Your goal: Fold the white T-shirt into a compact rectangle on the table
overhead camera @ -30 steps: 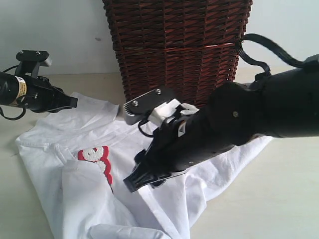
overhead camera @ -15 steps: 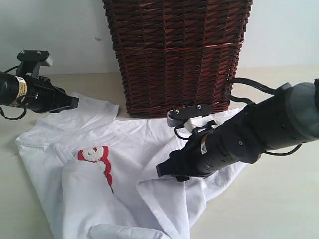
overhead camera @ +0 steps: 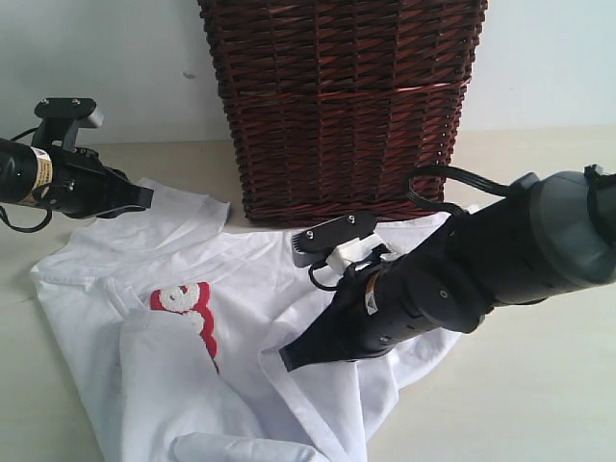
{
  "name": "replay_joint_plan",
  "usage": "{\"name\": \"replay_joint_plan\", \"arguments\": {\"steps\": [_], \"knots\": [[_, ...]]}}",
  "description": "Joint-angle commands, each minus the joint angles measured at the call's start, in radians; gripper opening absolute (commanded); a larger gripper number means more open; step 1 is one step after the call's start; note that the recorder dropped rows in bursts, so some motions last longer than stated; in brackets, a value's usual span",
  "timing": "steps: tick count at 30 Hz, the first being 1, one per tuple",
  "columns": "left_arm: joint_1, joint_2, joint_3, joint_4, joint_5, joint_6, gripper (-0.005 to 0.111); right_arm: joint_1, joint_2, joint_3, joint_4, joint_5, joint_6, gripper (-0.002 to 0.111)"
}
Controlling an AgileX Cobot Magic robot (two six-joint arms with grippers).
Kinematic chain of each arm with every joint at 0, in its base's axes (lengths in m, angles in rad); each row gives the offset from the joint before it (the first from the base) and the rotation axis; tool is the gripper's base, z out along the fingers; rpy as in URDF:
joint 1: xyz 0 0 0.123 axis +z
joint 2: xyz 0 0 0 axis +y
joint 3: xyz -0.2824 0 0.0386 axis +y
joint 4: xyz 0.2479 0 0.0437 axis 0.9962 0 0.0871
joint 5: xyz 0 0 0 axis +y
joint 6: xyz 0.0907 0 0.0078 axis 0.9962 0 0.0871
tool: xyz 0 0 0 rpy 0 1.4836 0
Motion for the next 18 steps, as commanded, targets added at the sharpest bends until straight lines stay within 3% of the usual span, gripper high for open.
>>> {"name": "replay_joint_plan", "arguments": {"steps": [1,7,11,14,15,18], "knots": [[0.005,-0.010,-0.001,-0.005,-0.009,-0.012,0.017,0.001,-0.037,-0.006,-0.028,0.069,-0.047,0.000],[0.005,-0.010,-0.001,-0.005,-0.013,-0.012,0.017,0.001,-0.226,-0.006,-0.086,0.231,-0.039,0.000],[0.005,-0.010,-0.001,-0.005,-0.027,-0.012,0.017,0.001,-0.299,-0.004,-0.242,0.378,0.103,0.000],[0.005,-0.010,-0.001,-0.005,-0.027,-0.012,0.017,0.001,-0.393,-0.004,-0.551,0.762,0.375,0.000],[0.005,-0.010,-0.001,-0.005,-0.025,-0.012,0.017,0.001,-0.446,-0.004,-0.586,0.918,0.445,0.000],[0.005,-0.010,-0.001,-0.005,-0.025,-0.012,0.017,0.015,-0.567,-0.004,-0.501,1.094,0.422,0.000]]}}
